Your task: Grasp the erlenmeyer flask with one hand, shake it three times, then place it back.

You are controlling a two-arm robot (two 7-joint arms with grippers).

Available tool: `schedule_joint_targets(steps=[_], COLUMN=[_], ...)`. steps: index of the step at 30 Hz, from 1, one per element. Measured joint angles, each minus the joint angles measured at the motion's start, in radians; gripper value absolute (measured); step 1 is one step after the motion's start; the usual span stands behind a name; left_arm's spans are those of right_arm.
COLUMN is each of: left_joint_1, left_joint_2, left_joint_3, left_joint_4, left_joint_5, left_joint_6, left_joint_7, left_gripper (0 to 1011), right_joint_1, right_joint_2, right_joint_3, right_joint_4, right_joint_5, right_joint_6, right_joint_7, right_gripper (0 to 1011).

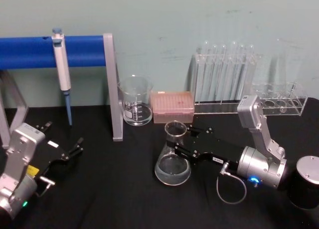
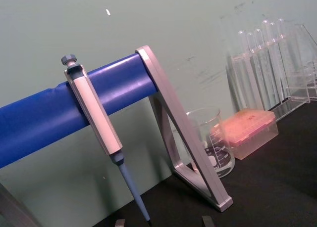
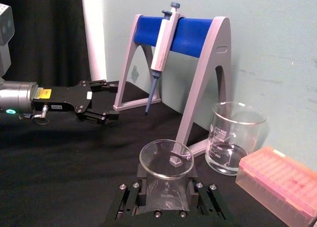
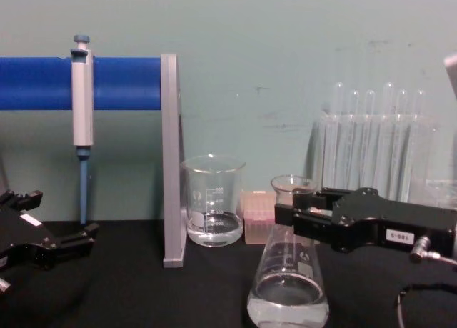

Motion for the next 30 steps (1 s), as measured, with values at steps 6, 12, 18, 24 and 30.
schedule_joint_targets(steps=[6,12,18,24,30], left_joint_1=[0.0,0.0,0.0,0.0,0.0], left_joint_2=[0.0,0.0,0.0,0.0,0.0], left_joint_3=[0.0,0.0,0.0,0.0,0.0], left_joint_4=[0.0,0.0,0.0,0.0,0.0], left_joint_5=[0.0,0.0,0.0,0.0,0.0], left_joint_6=[0.0,0.0,0.0,0.0,0.0], left_joint_7=[0.0,0.0,0.0,0.0,0.0], left_gripper=[1001,1001,1001,1001,1001], right_joint_1=[0.006,0.014,0.02,0.026,0.032], right_joint_2=[-0.003,-0.005,-0.007,-0.008,-0.009], right_joint_3=[-0.004,-0.008,-0.013,-0.02,-0.025], right_joint_4=[0.011,0.021,0.03,0.038,0.045], right_joint_5=[0.003,0.004,0.004,-0.001,-0.005], right_joint_6=[0.002,0.005,0.01,0.016,0.023], right_joint_7=[0.007,0.012,0.014,0.016,0.016], right_gripper=[453,452,453,453,453])
